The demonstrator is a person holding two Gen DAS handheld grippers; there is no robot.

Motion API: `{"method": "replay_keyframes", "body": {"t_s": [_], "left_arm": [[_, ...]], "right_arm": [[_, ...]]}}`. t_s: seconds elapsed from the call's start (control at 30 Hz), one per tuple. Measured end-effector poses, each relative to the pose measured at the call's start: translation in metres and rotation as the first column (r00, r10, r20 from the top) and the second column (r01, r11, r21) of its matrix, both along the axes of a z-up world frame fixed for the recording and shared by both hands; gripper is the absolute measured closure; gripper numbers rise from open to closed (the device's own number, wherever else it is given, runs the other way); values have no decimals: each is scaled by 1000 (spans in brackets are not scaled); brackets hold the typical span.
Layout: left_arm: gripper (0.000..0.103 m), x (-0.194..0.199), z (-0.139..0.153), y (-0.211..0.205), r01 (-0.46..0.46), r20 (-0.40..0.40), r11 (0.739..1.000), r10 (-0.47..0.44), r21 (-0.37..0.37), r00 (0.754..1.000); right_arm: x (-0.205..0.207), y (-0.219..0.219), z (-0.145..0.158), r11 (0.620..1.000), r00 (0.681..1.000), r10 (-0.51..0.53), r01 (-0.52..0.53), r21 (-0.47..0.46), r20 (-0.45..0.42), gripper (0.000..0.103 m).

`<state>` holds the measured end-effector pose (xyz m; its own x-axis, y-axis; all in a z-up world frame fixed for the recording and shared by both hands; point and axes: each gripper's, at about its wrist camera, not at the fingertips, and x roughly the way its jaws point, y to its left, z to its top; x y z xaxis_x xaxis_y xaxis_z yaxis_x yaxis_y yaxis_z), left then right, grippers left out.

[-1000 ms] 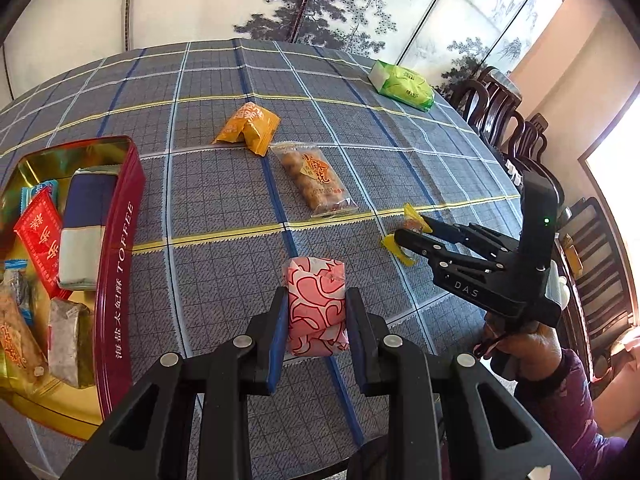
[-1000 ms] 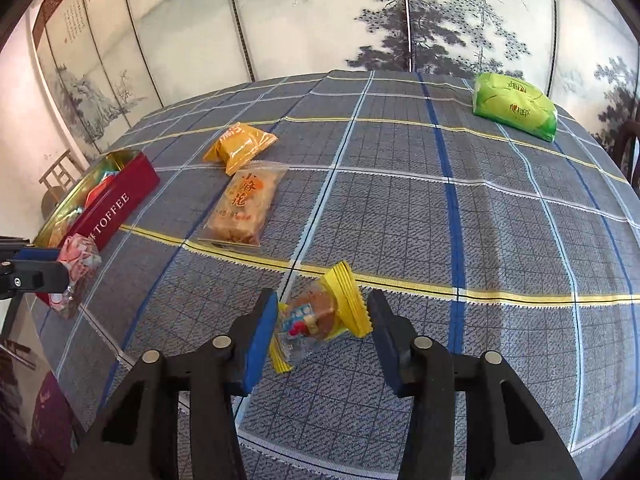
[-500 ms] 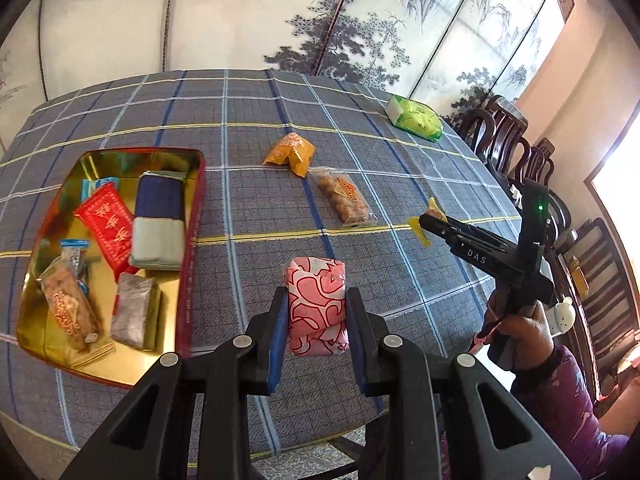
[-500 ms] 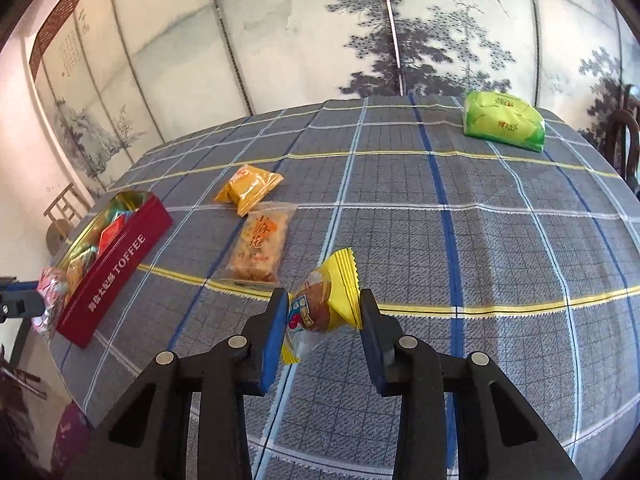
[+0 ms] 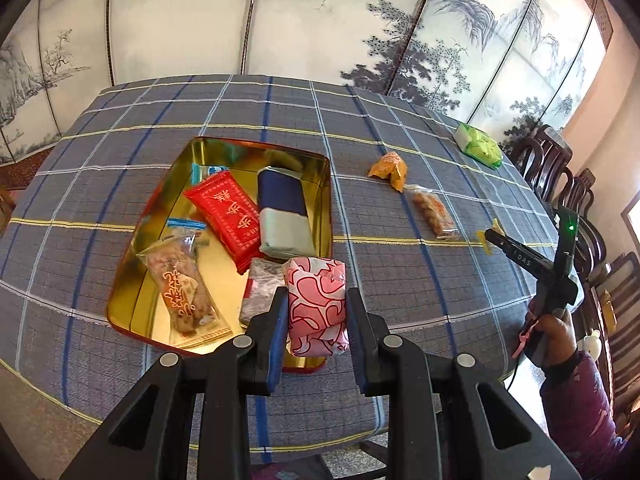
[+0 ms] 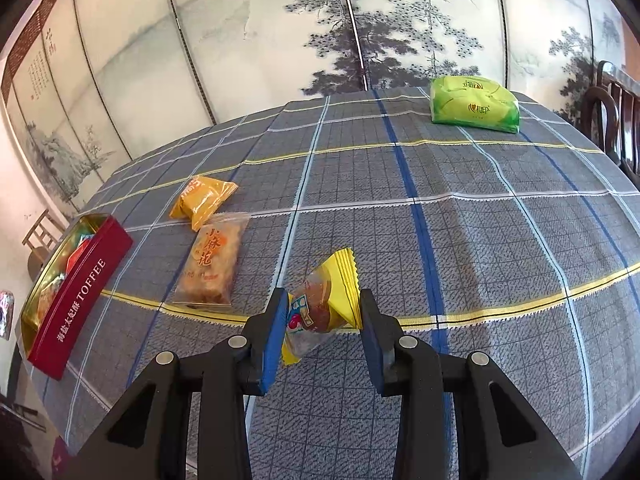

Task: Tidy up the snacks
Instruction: 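Drop the pink packet into the tin with the left tool while the right holds the yellow packet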

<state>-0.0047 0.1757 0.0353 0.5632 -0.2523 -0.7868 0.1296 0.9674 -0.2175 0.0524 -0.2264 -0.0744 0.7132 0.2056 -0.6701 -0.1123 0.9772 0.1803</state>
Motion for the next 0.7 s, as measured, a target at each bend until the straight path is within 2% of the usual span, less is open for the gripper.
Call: {"method": "replay_keyframes", "body": {"t_s": [0.37, 0.7], "left_arm": [[79, 19, -14, 24, -60, -11, 998, 60, 11, 998], [79, 41, -13, 27, -63, 8, 997, 63, 52, 998]], "right_arm": [[0, 0, -2, 1000, 1000, 14, -14, -2, -2, 66], [0, 2, -2, 1000, 1000, 17, -17, -6, -5, 66]]}}
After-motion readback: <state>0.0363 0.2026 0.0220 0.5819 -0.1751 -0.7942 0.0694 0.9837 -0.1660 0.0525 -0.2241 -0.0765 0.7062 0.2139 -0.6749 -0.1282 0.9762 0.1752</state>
